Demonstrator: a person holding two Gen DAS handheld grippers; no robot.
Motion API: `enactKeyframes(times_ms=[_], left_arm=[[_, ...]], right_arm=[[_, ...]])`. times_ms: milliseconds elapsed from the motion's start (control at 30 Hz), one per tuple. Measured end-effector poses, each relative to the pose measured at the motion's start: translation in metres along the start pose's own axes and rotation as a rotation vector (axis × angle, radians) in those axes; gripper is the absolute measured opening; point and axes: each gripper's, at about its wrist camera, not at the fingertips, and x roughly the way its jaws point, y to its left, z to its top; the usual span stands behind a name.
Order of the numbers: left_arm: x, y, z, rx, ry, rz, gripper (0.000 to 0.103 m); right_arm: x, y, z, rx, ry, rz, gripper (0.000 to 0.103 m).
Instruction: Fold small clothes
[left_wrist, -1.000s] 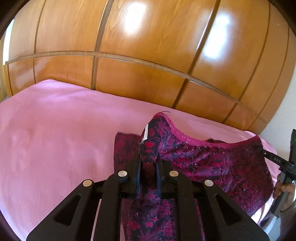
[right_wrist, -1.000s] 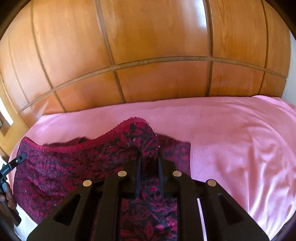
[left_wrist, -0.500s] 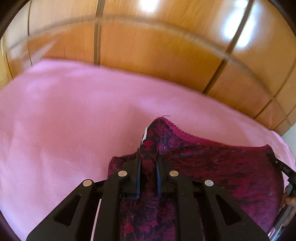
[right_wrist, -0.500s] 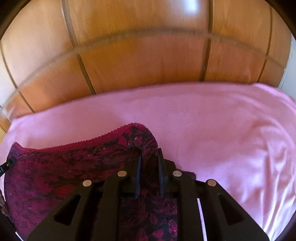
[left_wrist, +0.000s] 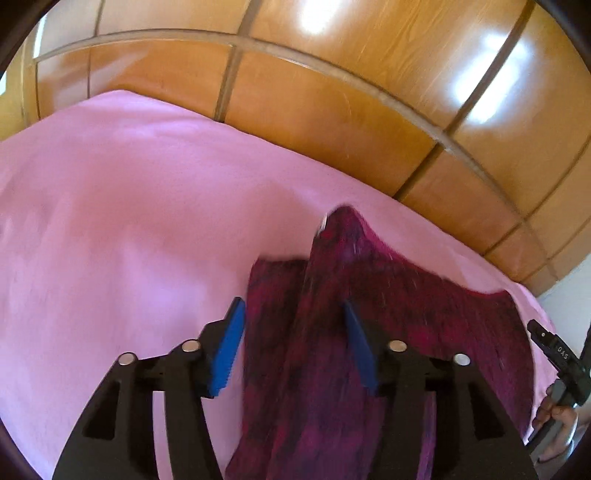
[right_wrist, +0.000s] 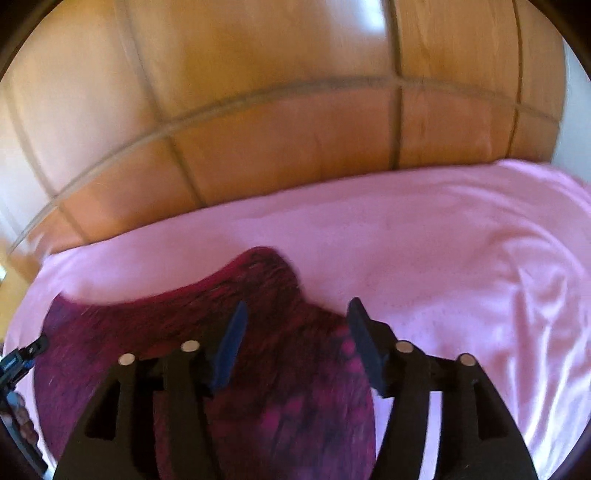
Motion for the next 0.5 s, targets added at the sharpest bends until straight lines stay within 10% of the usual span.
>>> enactKeyframes(times_ms=[367, 500], left_arm=[[-0.051, 0.033, -0.116, -0.041, 0.075, -0.218, 0.059], [-0.040, 0.029, -0.118, -0.070, 0.102, -0.246, 0.017]], right_arm=[[-0.060, -0.052, -0.132, 0.095, 0.151, 0.142, 0.069], [-0.062, -0.053, -0.141, 0.114, 0.169, 0.145, 0.031]])
